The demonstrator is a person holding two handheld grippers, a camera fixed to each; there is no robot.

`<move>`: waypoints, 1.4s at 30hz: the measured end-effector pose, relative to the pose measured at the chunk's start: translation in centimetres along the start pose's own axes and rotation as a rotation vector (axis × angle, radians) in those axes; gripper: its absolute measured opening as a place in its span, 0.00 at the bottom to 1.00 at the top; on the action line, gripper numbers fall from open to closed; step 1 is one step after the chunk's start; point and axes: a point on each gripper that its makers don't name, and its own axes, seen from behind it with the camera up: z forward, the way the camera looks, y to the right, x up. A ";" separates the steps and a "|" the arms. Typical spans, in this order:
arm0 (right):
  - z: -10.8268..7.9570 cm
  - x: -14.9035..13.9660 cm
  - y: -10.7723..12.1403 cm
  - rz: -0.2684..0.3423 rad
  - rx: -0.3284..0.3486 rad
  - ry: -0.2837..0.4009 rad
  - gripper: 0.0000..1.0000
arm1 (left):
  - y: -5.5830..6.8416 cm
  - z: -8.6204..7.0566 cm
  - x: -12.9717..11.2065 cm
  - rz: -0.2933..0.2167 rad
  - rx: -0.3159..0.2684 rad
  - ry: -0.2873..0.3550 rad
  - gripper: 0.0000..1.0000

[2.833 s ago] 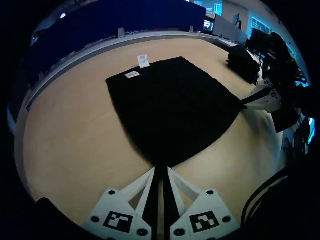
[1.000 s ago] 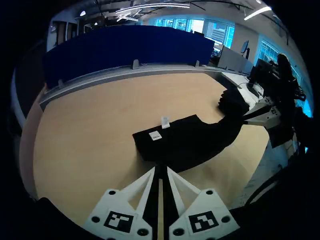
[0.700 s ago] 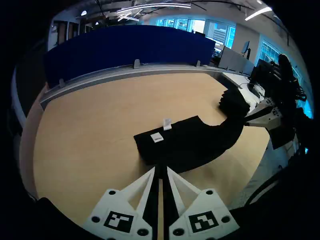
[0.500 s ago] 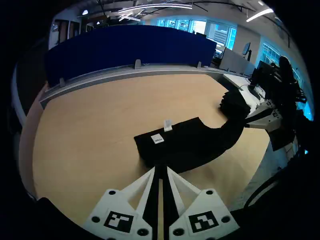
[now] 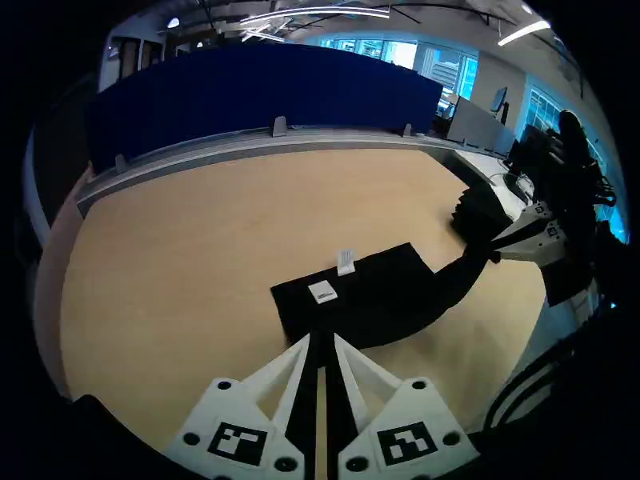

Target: Fold towel

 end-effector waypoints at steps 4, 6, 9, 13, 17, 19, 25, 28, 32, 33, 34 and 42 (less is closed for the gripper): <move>1.3 -0.1 0.9 0.023 -0.002 -0.014 0.12 | -0.5 1.6 0.3 -0.007 0.004 -0.005 0.06; 1.9 -0.2 1.2 0.036 -0.002 -0.019 0.12 | -0.7 2.3 0.4 -0.012 0.005 -0.006 0.06; 2.9 -0.7 1.8 0.053 -0.005 -0.032 0.12 | -1.0 3.5 0.3 -0.016 0.008 -0.009 0.06; 4.3 -1.6 2.4 0.082 -0.010 -0.051 0.12 | -1.4 5.0 -0.1 -0.021 0.012 -0.024 0.06; 5.4 -2.3 2.7 0.111 -0.006 -0.065 0.12 | -1.7 6.2 -0.8 -0.024 0.013 -0.040 0.06; 5.9 -2.5 2.8 0.121 -0.005 -0.070 0.12 | -1.7 6.6 -1.1 -0.025 0.012 -0.046 0.06; 6.8 -2.8 3.1 0.132 -0.006 -0.079 0.12 | -2.0 7.5 -1.6 -0.025 0.010 -0.056 0.06; 7.5 -2.9 3.3 0.135 -0.008 -0.084 0.12 | -2.2 8.2 -1.8 -0.032 0.009 -0.059 0.06; 8.6 -3.1 3.5 0.142 -0.012 -0.089 0.12 | -2.5 9.3 -2.1 -0.046 0.011 -0.060 0.06; 8.9 -3.2 3.6 0.145 -0.013 -0.090 0.12 | -2.6 9.6 -2.2 -0.050 0.012 -0.061 0.06; 9.2 -3.3 3.7 0.148 -0.013 -0.093 0.12 | -2.6 9.9 -2.3 -0.053 0.011 -0.061 0.06; 10.9 -3.8 4.5 0.175 -0.029 -0.101 0.12 | -3.2 11.8 -2.9 -0.052 0.024 -0.074 0.06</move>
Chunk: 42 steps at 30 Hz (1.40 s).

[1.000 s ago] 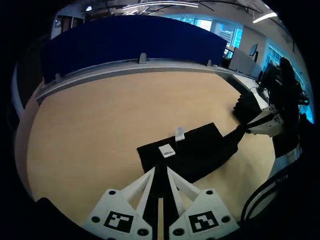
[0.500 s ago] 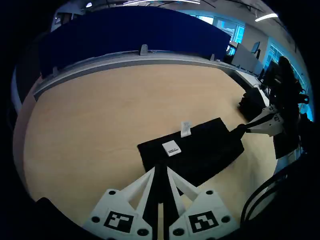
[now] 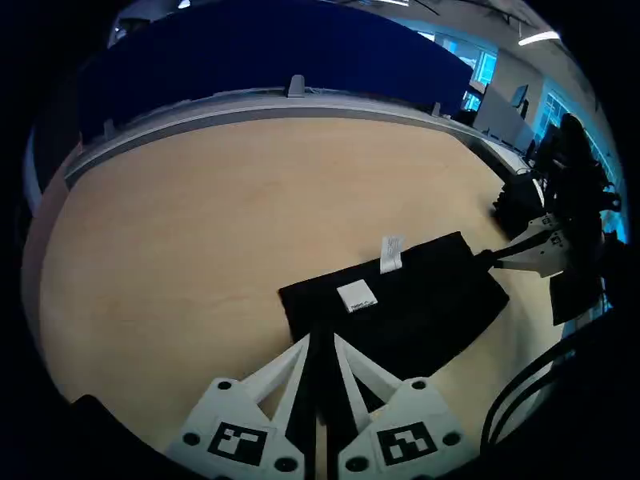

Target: Fold towel

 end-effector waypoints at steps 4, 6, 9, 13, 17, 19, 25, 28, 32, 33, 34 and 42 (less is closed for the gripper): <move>0.4 0.0 0.3 0.015 -0.013 0.004 0.14 | -0.3 0.6 0.1 -0.002 0.005 -0.001 0.06; 0.5 0.0 0.5 0.019 -0.021 0.005 0.16 | -0.4 0.7 0.2 -0.003 0.008 0.000 0.06; 0.7 -0.1 0.7 0.016 -0.031 0.006 0.17 | -0.5 0.9 0.2 -0.003 0.011 0.000 0.06; 1.0 -0.2 0.9 0.012 -0.036 0.005 0.17 | -0.8 1.2 0.3 0.005 0.021 0.001 0.06; 1.4 0.2 1.2 0.012 -0.051 0.012 0.17 | -1.1 1.5 0.5 0.010 0.029 0.001 0.07; 1.6 0.4 1.4 0.015 -0.059 0.017 0.17 | -1.2 1.7 0.7 0.010 0.033 0.002 0.07; 2.1 1.2 2.1 0.028 -0.084 0.036 0.20 | -1.6 2.2 1.2 0.001 0.045 0.014 0.12; 2.2 1.6 2.4 0.034 -0.098 0.050 0.22 | -1.9 2.2 1.6 -0.003 0.055 0.023 0.18; 2.1 2.1 3.0 0.036 -0.123 0.065 0.34 | -2.5 1.9 2.0 -0.003 0.070 0.034 0.26; 2.1 2.3 3.1 0.036 -0.129 0.069 0.40 | -2.7 1.8 2.1 -0.002 0.072 0.036 0.29; 2.0 2.4 3.3 0.035 -0.135 0.074 0.46 | -2.9 1.7 2.2 -0.001 0.077 0.037 0.32; 1.3 3.2 4.1 0.039 -0.155 0.111 0.79 | -3.2 0.9 1.9 0.001 0.081 0.030 0.75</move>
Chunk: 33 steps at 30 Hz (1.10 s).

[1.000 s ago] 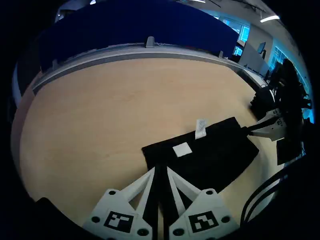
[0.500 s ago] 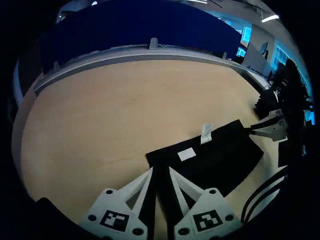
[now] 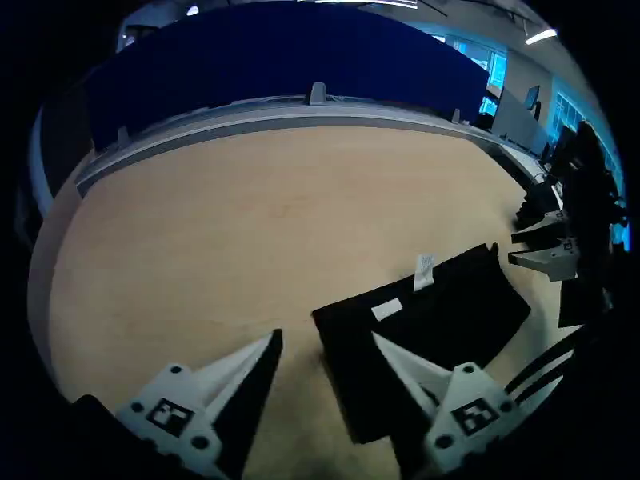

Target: Fold towel

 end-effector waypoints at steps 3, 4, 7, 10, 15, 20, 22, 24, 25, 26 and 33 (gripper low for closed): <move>-0.2 0.2 0.3 0.006 -0.008 0.009 0.86 | -0.1 -0.3 -0.1 -0.001 0.002 0.002 0.82; -0.3 0.1 0.3 0.008 -0.008 0.009 0.86 | -0.1 -0.4 -0.2 -0.001 0.002 0.002 0.86; -0.7 0.1 0.3 0.013 -0.008 0.011 0.88 | -0.2 -0.7 -0.3 -0.002 0.005 0.002 0.93; -1.2 0.0 0.2 0.019 -0.006 0.014 0.89 | -0.1 -1.1 -0.5 -0.004 0.008 0.002 0.94; -2.0 -0.6 -0.1 0.024 -0.005 0.015 0.89 | 0.1 -1.7 -0.8 -0.007 0.007 0.003 0.93; -3.0 -1.5 -0.5 0.024 -0.002 0.012 0.89 | 0.3 -2.6 -1.7 -0.001 0.017 0.000 0.94; -3.4 -2.0 -0.7 0.024 -0.002 0.011 0.89 | 0.4 -3.1 -2.2 -0.001 0.020 -0.002 0.94; -3.8 -2.4 -0.8 0.024 -0.001 0.011 0.89 | 0.6 -3.7 -2.7 -0.003 0.021 -0.004 0.94; -4.1 -2.7 -1.0 0.025 0.001 0.011 0.89 | 0.8 -4.0 -3.0 -0.007 0.020 -0.005 0.94; -4.3 -2.9 -1.1 0.025 0.003 0.010 0.90 | 0.9 -4.3 -3.3 -0.010 0.019 -0.007 0.94; -5.3 -4.3 -1.8 0.025 0.006 0.009 0.89 | 1.6 -5.8 -4.9 -0.039 0.014 -0.009 0.94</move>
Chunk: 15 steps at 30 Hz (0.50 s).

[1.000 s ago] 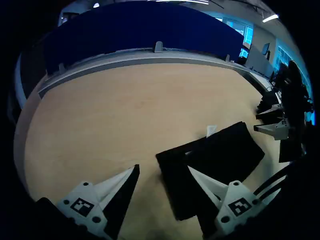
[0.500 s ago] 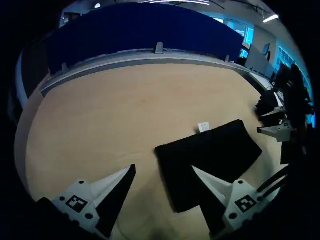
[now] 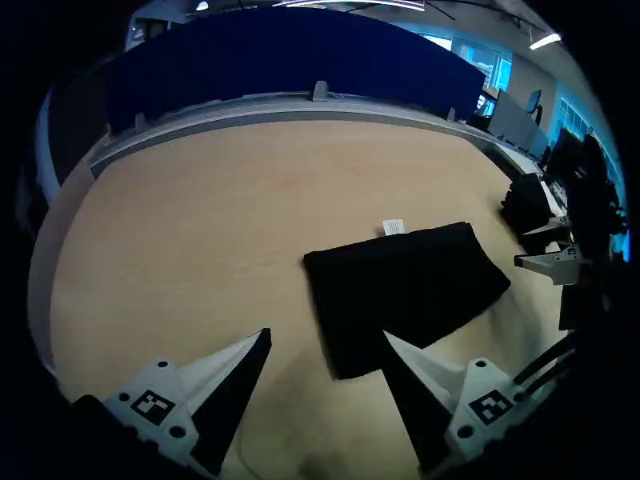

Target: Fold towel

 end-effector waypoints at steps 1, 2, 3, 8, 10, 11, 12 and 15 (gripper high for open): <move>-0.1 -0.1 0.0 0.002 0.001 0.000 0.89 | 0.0 -0.1 -0.1 -0.002 0.001 0.000 0.94; -0.1 -0.2 -0.1 0.003 0.002 0.000 0.89 | 0.0 -0.1 -0.2 -0.004 0.001 0.000 0.94; -0.2 -0.2 -0.1 0.005 0.003 0.000 0.89 | 0.0 -0.2 -0.2 -0.005 0.002 0.001 0.94; -0.4 -0.3 -0.2 -0.001 0.004 0.000 0.89 | -0.1 -0.6 -0.2 -0.003 0.009 0.006 0.94; -0.5 -0.4 -0.2 -0.007 0.006 0.000 0.89 | -0.2 -0.8 -0.2 -0.003 0.011 0.008 0.94; -0.6 -0.5 -0.2 -0.009 0.007 -0.001 0.89 | -0.2 -0.8 -0.2 -0.004 0.012 0.008 0.94; -0.7 -0.5 -0.3 -0.012 0.009 -0.001 0.89 | -0.2 -0.9 -0.2 -0.004 0.012 0.009 0.94; -0.8 -0.9 -0.3 -0.021 0.013 -0.006 0.89 | -0.4 -1.1 -0.3 -0.007 0.016 0.009 0.94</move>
